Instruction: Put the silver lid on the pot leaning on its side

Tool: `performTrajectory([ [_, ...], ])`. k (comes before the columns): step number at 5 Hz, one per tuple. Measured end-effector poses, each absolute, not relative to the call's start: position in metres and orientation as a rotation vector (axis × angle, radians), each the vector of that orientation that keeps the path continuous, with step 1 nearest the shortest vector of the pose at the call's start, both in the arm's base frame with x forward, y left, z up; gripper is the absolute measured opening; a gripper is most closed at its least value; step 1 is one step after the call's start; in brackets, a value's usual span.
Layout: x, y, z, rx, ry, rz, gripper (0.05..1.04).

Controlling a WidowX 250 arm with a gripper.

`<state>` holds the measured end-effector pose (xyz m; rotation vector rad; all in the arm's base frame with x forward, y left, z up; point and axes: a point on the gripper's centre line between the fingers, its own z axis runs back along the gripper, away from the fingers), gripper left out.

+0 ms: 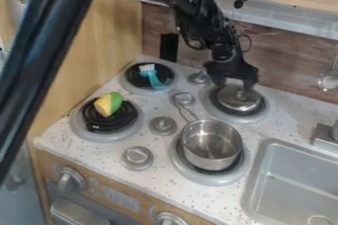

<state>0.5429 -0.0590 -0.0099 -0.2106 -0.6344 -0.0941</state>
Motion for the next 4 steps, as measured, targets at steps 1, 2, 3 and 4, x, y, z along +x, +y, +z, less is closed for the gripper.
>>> performTrajectory([
  [1, 0.549, -0.058, -0.015, -0.199, -0.629, -0.084, 0.999],
  [2, 0.555, -0.061, -0.021, -0.196, -0.626, -0.081, 0.999],
  [3, 0.563, -0.076, -0.025, -0.201, -0.630, -0.104, 0.999],
  [4, 0.567, -0.076, -0.025, -0.200, -0.628, -0.103, 0.938],
])
